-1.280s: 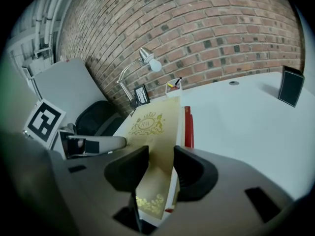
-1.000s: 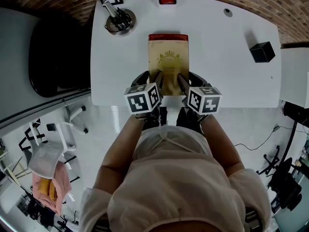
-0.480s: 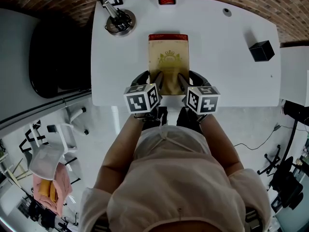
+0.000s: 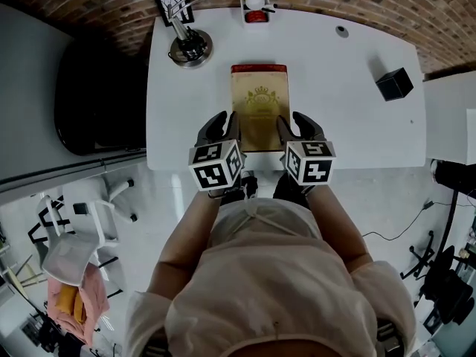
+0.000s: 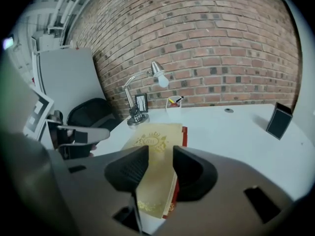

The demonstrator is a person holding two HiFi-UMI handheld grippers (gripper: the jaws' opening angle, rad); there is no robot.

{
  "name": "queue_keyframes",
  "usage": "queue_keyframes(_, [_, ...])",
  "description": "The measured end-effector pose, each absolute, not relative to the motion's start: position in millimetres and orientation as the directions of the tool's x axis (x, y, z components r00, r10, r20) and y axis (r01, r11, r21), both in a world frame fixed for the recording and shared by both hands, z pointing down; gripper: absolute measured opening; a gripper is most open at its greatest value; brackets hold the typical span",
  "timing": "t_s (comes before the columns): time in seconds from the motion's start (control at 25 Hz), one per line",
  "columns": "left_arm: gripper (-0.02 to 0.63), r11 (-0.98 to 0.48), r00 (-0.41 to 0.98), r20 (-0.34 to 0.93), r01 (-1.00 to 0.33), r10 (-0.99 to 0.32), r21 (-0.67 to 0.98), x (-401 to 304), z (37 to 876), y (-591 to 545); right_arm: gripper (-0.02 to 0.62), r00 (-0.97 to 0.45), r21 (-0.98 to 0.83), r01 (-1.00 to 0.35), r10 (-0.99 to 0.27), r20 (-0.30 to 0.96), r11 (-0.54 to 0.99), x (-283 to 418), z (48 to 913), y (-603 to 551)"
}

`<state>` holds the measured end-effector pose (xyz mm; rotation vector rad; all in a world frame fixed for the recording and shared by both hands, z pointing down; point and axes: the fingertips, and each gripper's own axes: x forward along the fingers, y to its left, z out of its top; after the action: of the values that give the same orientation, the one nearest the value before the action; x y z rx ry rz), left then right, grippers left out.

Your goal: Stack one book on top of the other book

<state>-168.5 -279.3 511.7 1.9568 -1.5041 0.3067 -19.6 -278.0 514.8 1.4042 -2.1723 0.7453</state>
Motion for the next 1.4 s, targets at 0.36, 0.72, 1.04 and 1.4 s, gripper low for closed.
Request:
queue_keyframes(0.36, [0.019,-0.307,0.445,0.426,-0.883,-0.788,0.354,-156.8,460.2,-278.0,0.040,-0.352,-0.096,-0.930,-0.781,0.516,0.356,-22.2,460.4,-277.7])
queue_keyframes(0.72, [0.020,-0.450,0.499,0.147,-0.850,-0.854,0.273,-153.7,354.2,-278.1,0.032,-0.368,0.019,-0.921,-0.884,0.288,0.389,-27.3,372.2,-276.3])
queue_keyframes(1.04, [0.020,-0.446,0.459,0.048,-0.880,-0.887,0.165,-165.5,313.9,-278.0,0.029,-0.366,0.024,-0.927,-0.918,0.154,0.374,-12.8,331.0,-270.9])
queue_keyframes(1.4, [0.020,-0.381,0.406,0.067,-0.893,-0.911,0.240,-185.8,321.5,-279.3,0.028,-0.368,0.042,-0.924,-0.914,0.171,0.380,-10.9,332.0,-268.9])
